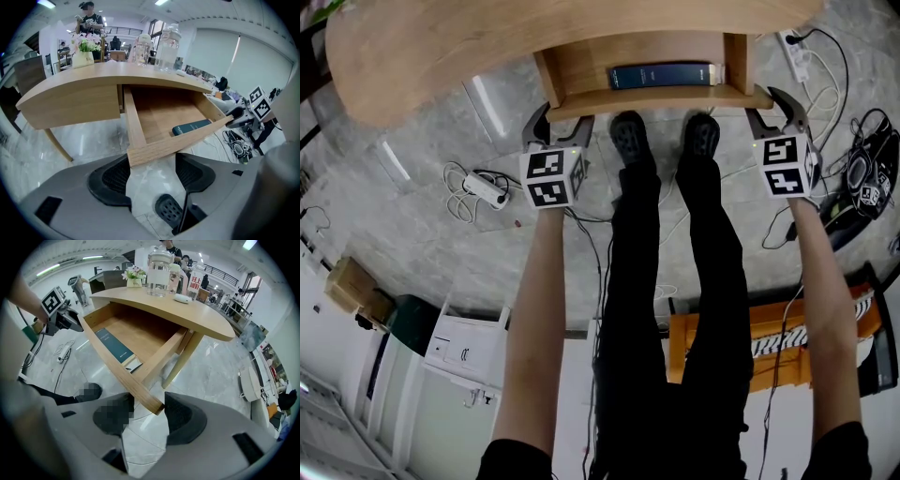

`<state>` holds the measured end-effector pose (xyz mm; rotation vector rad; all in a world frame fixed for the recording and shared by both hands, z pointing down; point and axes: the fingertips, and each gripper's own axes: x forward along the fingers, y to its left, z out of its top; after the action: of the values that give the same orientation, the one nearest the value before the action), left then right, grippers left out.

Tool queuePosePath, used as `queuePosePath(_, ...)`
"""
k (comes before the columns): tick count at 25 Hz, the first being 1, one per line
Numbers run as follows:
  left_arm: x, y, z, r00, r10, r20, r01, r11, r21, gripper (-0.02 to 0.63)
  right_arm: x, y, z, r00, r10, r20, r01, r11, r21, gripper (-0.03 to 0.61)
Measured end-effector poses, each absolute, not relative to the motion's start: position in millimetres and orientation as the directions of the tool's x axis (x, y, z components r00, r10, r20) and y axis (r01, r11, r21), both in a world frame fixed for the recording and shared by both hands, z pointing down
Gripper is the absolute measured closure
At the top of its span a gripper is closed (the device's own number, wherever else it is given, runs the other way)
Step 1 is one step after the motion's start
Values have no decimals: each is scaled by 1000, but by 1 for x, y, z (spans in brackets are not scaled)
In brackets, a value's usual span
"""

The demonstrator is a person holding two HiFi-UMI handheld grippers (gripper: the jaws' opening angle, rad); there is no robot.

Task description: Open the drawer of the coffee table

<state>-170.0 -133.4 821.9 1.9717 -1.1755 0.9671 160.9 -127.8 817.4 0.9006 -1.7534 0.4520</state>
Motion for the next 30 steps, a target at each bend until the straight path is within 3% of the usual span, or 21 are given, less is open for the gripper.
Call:
queuePosePath(17, -175, -119, 815, 279, -445, 851, -923, -369, 110, 272, 162, -121, 800, -91, -414, 906, -770, 606, 200, 373)
queuePosePath(30, -143, -107, 643, 303, -549, 779, -931, -344, 120, 272, 155, -124, 636, -174, -487, 856, -817, 556, 150, 373)
